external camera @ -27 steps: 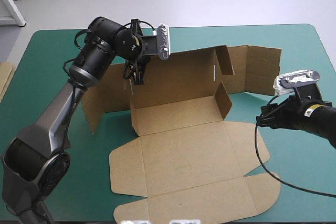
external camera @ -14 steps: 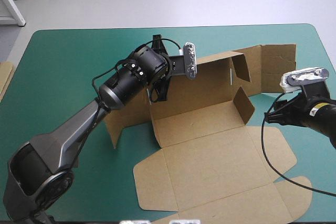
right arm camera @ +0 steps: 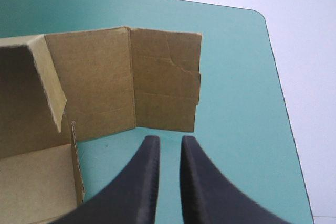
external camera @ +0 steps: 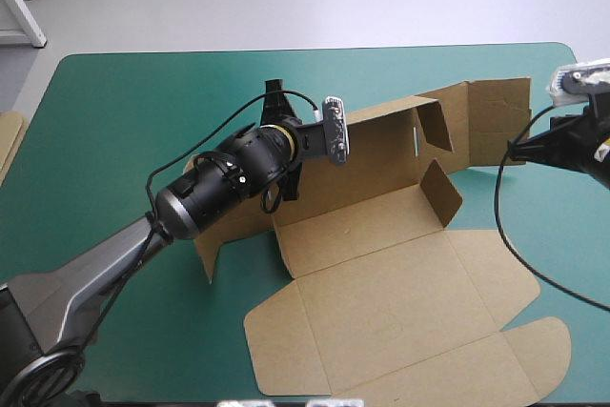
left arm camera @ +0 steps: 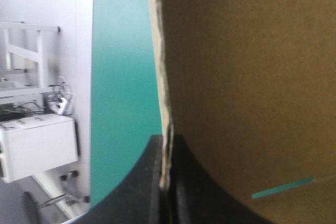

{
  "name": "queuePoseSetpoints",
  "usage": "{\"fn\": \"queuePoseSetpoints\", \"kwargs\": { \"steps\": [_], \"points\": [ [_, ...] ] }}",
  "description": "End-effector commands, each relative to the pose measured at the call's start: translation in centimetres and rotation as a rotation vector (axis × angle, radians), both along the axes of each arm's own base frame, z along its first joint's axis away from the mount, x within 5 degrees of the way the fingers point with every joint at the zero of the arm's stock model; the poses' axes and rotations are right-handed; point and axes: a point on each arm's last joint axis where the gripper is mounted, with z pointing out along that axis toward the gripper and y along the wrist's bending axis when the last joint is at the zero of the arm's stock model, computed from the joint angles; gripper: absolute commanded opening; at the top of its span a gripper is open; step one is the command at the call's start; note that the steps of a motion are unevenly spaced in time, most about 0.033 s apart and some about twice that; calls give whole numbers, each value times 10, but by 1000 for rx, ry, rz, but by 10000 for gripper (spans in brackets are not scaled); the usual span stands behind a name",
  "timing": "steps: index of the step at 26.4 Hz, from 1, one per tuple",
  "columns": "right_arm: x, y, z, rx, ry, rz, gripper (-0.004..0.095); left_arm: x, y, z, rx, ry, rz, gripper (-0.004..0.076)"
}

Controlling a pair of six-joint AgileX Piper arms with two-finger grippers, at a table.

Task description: Fold the box

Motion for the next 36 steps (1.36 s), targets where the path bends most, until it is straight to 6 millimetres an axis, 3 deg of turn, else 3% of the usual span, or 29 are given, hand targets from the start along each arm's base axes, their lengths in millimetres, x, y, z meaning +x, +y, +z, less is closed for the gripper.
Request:
{"fn": "queuePoseSetpoints", "kwargs": {
  "steps": [1,7,16,20,25,31,36],
  "points": [
    [13,-2,25,-8,-79,-11,2,-1,9,31,77,-253,-61,-10],
    [30,-1,33,-28,-67,-6,-1,7,8,36,30,-327,-118,-10],
    [83,-4,23,66,76,36,-20,-8,-3,14,-12,-249,-134,-10],
    [106,-18,19,203,102,83,-20,-12,3,-4,-33,-264,-125,-10],
    [128,-38,11,278,140,77,-20,-18,2,-8,-130,-265,-129,-10],
    [174,-47,-13,313,217,91,-20,-28,-7,-8,-158,-263,-147,-11],
    [220,-56,-54,329,279,96,-20,-32,-11,-9,-169,-257,-154,-11]
  ]
}}
